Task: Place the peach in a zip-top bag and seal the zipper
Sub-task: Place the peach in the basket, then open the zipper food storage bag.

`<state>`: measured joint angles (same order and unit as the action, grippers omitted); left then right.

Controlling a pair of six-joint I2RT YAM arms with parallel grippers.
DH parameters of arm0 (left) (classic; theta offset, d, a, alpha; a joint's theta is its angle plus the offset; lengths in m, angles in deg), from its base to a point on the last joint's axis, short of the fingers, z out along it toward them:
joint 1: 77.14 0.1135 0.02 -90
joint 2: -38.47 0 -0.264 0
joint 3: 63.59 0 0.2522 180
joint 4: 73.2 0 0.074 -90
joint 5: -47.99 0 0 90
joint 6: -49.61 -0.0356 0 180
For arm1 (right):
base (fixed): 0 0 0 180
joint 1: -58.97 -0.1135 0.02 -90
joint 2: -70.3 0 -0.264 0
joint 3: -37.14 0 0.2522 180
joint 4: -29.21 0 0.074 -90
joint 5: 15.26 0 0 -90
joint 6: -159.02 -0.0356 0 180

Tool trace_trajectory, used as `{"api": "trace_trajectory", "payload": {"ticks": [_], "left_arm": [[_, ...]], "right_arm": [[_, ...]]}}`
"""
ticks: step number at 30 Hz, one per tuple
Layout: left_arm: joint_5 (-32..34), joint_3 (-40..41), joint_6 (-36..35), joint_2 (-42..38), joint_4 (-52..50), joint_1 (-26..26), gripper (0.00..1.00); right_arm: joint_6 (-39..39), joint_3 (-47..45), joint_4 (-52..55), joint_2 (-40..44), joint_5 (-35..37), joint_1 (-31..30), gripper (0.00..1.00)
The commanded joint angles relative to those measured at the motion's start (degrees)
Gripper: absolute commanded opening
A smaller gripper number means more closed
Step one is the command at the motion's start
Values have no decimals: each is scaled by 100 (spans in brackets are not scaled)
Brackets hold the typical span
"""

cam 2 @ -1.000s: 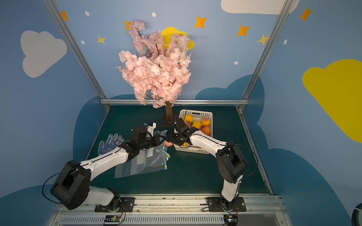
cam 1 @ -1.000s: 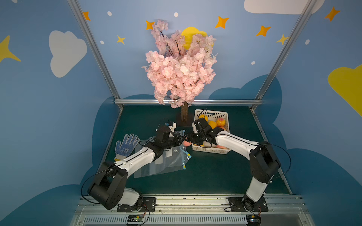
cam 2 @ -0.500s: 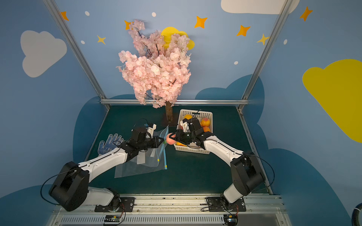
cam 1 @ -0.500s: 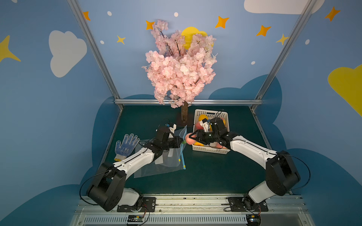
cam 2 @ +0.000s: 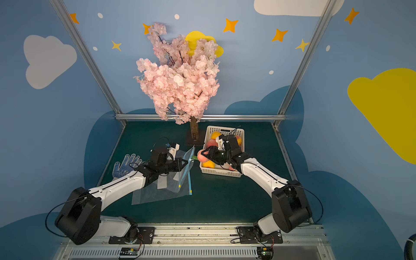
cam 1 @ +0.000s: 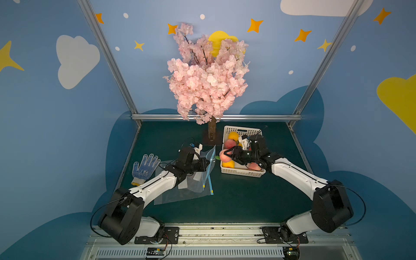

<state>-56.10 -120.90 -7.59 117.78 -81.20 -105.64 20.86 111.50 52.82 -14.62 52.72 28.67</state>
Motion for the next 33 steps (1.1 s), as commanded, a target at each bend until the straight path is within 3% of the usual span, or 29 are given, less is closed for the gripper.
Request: {"api": "trace_trajectory", "payload": {"ticks": [1, 4, 8, 11, 18, 31, 33], "left_arm": [[36, -200, -48, 84, -240, 27, 3], [-41, -281, -38, 137, -259, 24, 3], [-104, -373, -31, 199, -277, 10, 3], [-126, -407, -55, 242, -277, -1, 3], [-191, -497, -72, 373, -268, -35, 3], [-268, -483, -96, 376, -132, -86, 3], [-173, -498, -91, 352, -180, -87, 3]], "right_arm": [[518, 353, 1637, -149, 1481, 15, 48], [579, 626, 2268, -426, 1929, 9, 54], [754, 1221, 3087, -571, 2591, -99, 81], [1059, 1597, 3153, -420, 2844, -414, 88], [790, 2178, 2767, -921, 1760, -1026, 88], [538, 3444, 3245, -2403, 1847, -1250, 78], [536, 3607, 3447, -2569, 1918, -1283, 73]]}}
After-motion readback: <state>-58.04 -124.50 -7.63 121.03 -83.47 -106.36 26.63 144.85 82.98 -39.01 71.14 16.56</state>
